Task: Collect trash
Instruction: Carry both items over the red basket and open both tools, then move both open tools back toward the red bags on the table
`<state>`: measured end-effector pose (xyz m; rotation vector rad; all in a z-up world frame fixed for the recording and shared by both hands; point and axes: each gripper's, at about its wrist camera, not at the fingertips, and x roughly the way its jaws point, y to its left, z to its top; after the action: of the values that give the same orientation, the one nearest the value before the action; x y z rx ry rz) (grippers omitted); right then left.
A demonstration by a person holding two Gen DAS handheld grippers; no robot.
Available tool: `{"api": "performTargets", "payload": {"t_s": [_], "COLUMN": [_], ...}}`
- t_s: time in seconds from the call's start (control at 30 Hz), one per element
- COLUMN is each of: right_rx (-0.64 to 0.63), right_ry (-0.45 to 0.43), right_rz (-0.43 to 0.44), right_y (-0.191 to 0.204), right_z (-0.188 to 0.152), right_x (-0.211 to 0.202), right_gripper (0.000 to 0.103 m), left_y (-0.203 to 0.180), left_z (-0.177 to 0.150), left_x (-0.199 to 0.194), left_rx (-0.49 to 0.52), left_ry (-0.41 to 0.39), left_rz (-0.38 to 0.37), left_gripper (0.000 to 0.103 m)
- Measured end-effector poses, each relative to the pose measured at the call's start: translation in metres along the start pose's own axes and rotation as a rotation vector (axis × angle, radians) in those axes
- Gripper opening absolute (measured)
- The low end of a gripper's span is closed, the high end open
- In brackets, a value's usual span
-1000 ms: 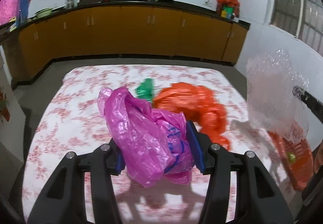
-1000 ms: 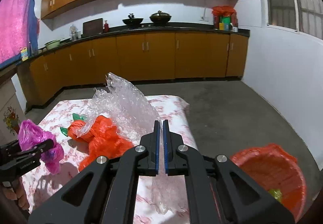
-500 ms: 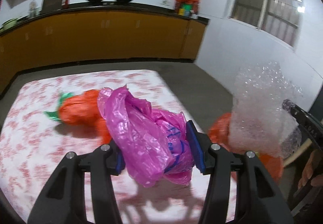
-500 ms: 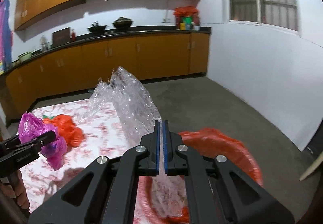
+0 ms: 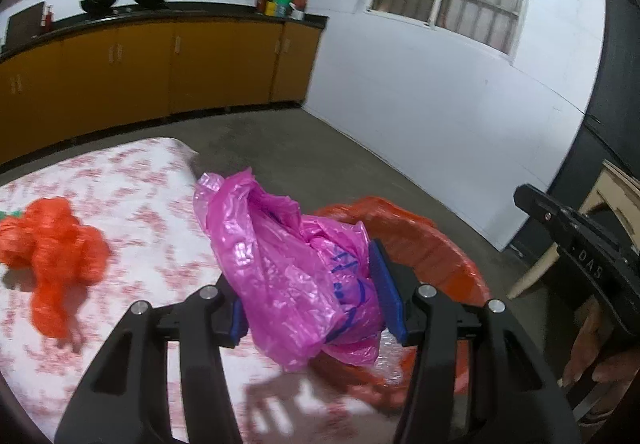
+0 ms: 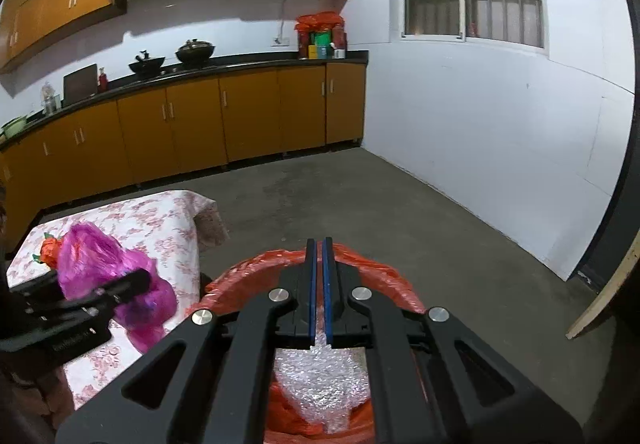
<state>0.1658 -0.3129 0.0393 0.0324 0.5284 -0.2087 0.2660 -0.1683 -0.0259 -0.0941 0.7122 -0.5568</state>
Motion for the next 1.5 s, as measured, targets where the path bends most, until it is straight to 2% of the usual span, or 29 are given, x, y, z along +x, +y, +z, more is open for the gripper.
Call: {"api": "performTargets", "payload": {"t_s": [0.17, 0.33, 0.43, 0.6, 0.7, 0.83, 1.0, 1.13, 1.3, 1.33, 1.4, 1.5], "right_rx": [0.036, 0.061, 0.062, 0.064, 0.044, 0.025, -0.008, -0.049, -0.090, -0.097, -0.111, -0.137], "right_ry": [0.001, 0.010, 0.011, 0.010, 0.009, -0.002, 0.003, -0.003, 0.011, 0.015, 0.022, 0.047], "right_rz": [-0.035, -0.061, -0.072, -0.078, -0.072, -0.046, 0.033, 0.119, 0.235, 0.256, 0.304, 0.374], "right_y": [-0.022, -0.033, -0.035, -0.035, -0.028, -0.013, 0.023, 0.067, 0.123, 0.135, 0.162, 0.203], "right_z": [-0.002, -0.003, -0.003, -0.003, -0.004, -0.001, 0.002, 0.003, 0.003, 0.002, 0.000, -0.006], "right_x": [-0.002, -0.002, -0.003, -0.003, -0.002, -0.001, 0.007, 0.014, 0.024, 0.026, 0.031, 0.039], "right_gripper": [0.003, 0.003, 0.003, 0.004, 0.003, 0.004, 0.006, 0.034, 0.035, 0.039, 0.045, 0.046], "left_y": [-0.030, -0.045, -0.046, -0.036, -0.017, 0.018, 0.071, 0.123, 0.185, 0.197, 0.215, 0.243], "left_z": [-0.005, -0.009, -0.011, -0.012, -0.009, -0.008, -0.011, -0.019, -0.034, -0.038, -0.043, -0.052], "left_x": [0.022, 0.044, 0.049, 0.048, 0.036, 0.007, -0.038, -0.077, -0.119, -0.128, -0.140, -0.160], "left_rx": [0.058, 0.090, 0.095, 0.080, 0.059, 0.028, -0.004, -0.047, -0.098, -0.113, -0.141, -0.193], "left_ry": [0.030, 0.084, 0.092, 0.092, 0.052, -0.012, -0.076, -0.116, -0.136, -0.138, -0.140, -0.149], "left_rz": [-0.047, -0.090, -0.100, -0.076, -0.015, 0.115, 0.282, 0.426, 0.604, 0.638, 0.675, 0.732], "left_gripper": [0.052, 0.060, 0.070, 0.073, 0.073, 0.075, 0.078, 0.079, 0.080, 0.081, 0.082, 0.082]}}
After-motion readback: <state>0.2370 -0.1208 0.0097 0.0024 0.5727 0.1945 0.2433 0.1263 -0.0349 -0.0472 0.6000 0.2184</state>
